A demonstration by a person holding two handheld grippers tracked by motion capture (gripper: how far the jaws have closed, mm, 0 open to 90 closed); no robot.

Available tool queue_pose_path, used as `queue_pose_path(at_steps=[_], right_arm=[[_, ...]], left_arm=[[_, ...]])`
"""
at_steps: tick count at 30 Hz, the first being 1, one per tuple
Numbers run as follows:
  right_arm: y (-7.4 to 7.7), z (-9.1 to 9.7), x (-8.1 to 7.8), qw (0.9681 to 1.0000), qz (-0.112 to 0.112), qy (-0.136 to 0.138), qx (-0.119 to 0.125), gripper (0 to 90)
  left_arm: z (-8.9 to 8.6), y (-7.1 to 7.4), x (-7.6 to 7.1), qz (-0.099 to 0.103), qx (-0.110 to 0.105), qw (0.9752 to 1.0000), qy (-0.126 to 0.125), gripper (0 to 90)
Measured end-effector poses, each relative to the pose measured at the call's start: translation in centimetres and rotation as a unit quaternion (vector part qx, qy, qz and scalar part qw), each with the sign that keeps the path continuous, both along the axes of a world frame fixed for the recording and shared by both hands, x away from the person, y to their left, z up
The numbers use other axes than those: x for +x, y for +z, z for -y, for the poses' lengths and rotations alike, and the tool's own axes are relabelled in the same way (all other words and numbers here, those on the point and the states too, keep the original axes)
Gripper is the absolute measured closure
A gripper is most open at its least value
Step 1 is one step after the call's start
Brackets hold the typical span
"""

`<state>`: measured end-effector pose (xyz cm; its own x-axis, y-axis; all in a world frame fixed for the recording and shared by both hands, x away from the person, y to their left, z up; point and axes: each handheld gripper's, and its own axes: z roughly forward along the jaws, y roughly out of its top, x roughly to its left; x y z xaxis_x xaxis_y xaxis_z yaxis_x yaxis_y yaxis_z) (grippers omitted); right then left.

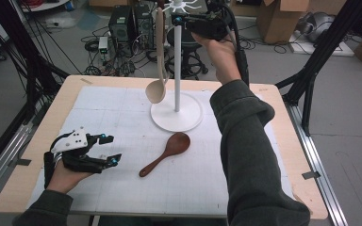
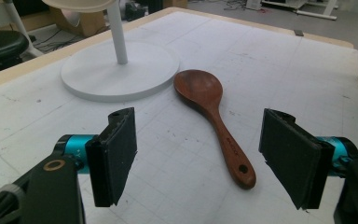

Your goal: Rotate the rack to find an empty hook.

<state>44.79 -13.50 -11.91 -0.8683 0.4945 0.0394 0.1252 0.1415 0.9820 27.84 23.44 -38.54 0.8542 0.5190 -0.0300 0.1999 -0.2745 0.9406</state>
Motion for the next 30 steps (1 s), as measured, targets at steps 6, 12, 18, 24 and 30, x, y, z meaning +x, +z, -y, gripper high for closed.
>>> queue_pose_path(at_steps=[6, 12, 18, 24, 30], right_arm=[[0.0, -0.2, -0.1, 1.0000, 0.001, 0.002, -0.005, 89.9], [-0.4, 0.7, -0.7, 1.0000, -0.003, 0.009, 0.000, 84.3], [-1.6, 1.5, -1.7, 0.9997, -0.013, 0.020, -0.003, 73.9], [-3.0, 2.5, -3.0, 0.9995, -0.021, 0.024, 0.003, 58.7], [-4.8, 3.3, -4.1, 0.9992, -0.027, 0.029, 0.005, 50.4]], left_arm=[[0.0, 0.0, 0.0, 0.002, 0.000, 1.0000, 0.000, 28.0], [-0.1, 0.0, 0.0, 0.001, 0.000, 1.0000, 0.001, 27.9], [-0.3, 0.0, 0.2, 0.000, -0.004, 1.0000, 0.006, 28.0], [-0.2, -0.1, 0.2, -0.002, 0.002, 1.0000, 0.006, 27.9], [0.0, -0.1, 0.2, -0.003, 0.003, 0.9999, 0.009, 28.0]])
